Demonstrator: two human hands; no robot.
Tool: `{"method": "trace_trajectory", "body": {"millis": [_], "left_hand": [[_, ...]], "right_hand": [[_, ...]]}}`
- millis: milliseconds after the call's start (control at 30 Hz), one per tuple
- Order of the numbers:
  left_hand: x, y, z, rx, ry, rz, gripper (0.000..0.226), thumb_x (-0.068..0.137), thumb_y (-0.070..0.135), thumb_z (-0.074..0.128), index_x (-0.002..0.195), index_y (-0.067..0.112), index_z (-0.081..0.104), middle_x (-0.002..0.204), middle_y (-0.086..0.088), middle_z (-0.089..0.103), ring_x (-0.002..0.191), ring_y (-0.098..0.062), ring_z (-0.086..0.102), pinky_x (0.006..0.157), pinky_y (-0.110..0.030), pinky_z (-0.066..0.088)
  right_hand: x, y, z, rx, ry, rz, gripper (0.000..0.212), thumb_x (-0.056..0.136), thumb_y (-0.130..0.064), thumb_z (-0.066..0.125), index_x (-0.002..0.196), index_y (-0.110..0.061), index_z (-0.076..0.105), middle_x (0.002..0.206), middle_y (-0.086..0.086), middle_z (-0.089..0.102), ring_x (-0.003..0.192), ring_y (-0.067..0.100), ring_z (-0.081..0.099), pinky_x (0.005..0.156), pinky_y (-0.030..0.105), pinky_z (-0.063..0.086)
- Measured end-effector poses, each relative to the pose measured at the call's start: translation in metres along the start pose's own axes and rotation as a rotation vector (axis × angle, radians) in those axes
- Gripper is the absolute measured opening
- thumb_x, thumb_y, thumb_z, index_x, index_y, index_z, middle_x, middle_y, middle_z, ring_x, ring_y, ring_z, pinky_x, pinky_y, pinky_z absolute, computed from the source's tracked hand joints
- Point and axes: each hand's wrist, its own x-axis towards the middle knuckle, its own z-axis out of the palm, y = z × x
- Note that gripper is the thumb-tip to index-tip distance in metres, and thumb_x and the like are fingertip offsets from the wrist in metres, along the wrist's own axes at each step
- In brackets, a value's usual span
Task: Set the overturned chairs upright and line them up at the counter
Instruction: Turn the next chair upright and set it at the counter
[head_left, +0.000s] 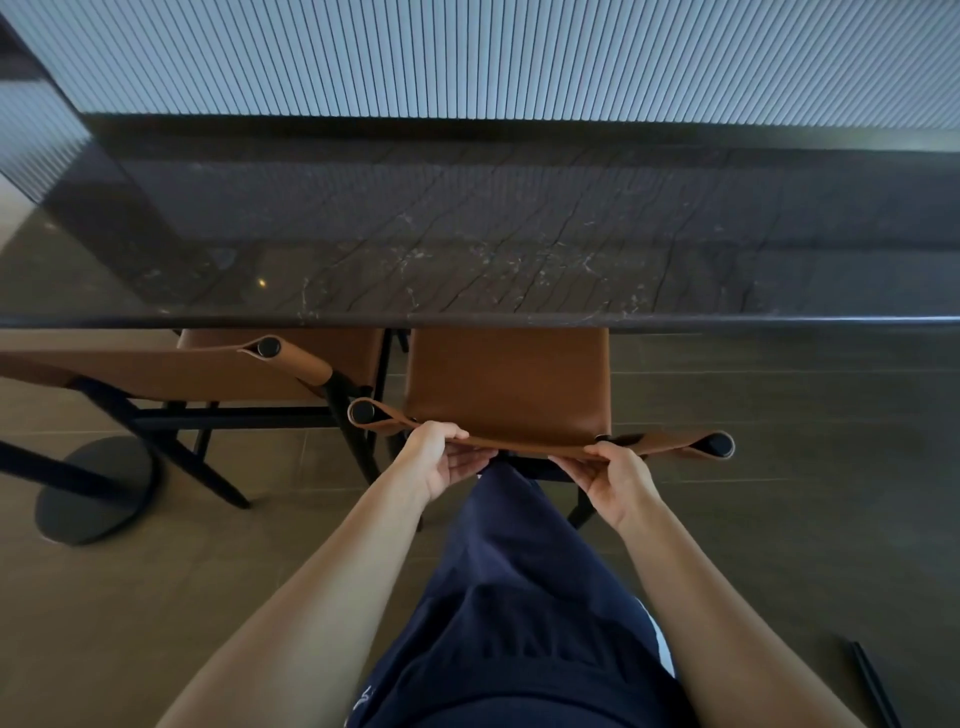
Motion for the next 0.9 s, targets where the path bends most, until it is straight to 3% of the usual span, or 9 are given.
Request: {"method": "trace_trajectory", "body": {"millis": [100, 300, 500, 633, 733, 900], "left_hand": [[0.009, 0.017, 0.004, 0.014, -0.022, 0.010, 0.016, 0.094, -0.004, 0.036, 0.099, -0.005, 0.051, 0.094, -0.029, 0.064, 0.083, -0.037, 0.066, 0.076, -0.039, 0.055], [0.034, 0.044, 0.010, -0.020, -0.051, 0.013, 0.021, 0.095, -0.003, 0.036, 0.112, -0.003, 0.049, 0.116, -0.031, 0.061, 0.096, -0.039, 0.065, 0.086, -0.042, 0.053], [0.060, 0.065, 0.023, -0.070, -0.102, 0.006, 0.024, 0.096, -0.001, 0.039, 0.119, 0.000, 0.048, 0.124, -0.029, 0.059, 0.086, -0.036, 0.069, 0.068, -0.038, 0.058], [0.068, 0.062, 0.031, -0.090, -0.138, -0.021, 0.030, 0.096, -0.002, 0.042, 0.126, -0.003, 0.047, 0.122, -0.030, 0.060, 0.082, -0.035, 0.071, 0.067, -0.038, 0.059], [0.073, 0.065, 0.036, -0.069, -0.130, -0.046, 0.038, 0.097, 0.001, 0.042, 0.134, -0.005, 0.044, 0.121, -0.029, 0.062, 0.083, -0.034, 0.071, 0.068, -0.038, 0.058], [0.073, 0.070, 0.040, 0.018, -0.111, -0.082, 0.038, 0.098, 0.006, 0.043, 0.134, -0.003, 0.047, 0.098, -0.023, 0.072, 0.081, -0.031, 0.073, 0.067, -0.039, 0.057]], "right_hand": [[0.009, -0.007, 0.012, -0.001, -0.010, -0.030, 0.036, 0.093, 0.012, 0.041, 0.128, 0.010, 0.048, 0.101, 0.031, 0.063, 0.074, 0.042, 0.073, 0.057, 0.044, 0.060], [0.034, -0.023, 0.037, -0.050, -0.014, -0.058, 0.033, 0.093, 0.011, 0.043, 0.125, 0.008, 0.050, 0.100, 0.031, 0.064, 0.087, 0.043, 0.069, 0.059, 0.044, 0.061], [0.061, -0.052, 0.065, -0.091, 0.029, -0.092, 0.021, 0.092, 0.012, 0.041, 0.108, 0.004, 0.053, 0.093, 0.027, 0.062, 0.088, 0.041, 0.065, 0.055, 0.047, 0.061], [0.066, -0.067, 0.059, -0.181, 0.076, -0.095, 0.009, 0.095, 0.007, 0.045, 0.095, 0.005, 0.053, 0.091, 0.028, 0.064, 0.083, 0.039, 0.068, 0.055, 0.042, 0.061], [0.069, -0.074, 0.057, -0.256, 0.112, -0.108, 0.012, 0.099, -0.001, 0.046, 0.092, 0.005, 0.053, 0.089, 0.029, 0.065, 0.081, 0.039, 0.068, 0.062, 0.042, 0.057], [0.070, -0.076, 0.056, -0.293, 0.123, -0.084, 0.015, 0.102, -0.006, 0.045, 0.097, 0.005, 0.054, 0.089, 0.028, 0.067, 0.082, 0.038, 0.070, 0.063, 0.043, 0.056]]}}
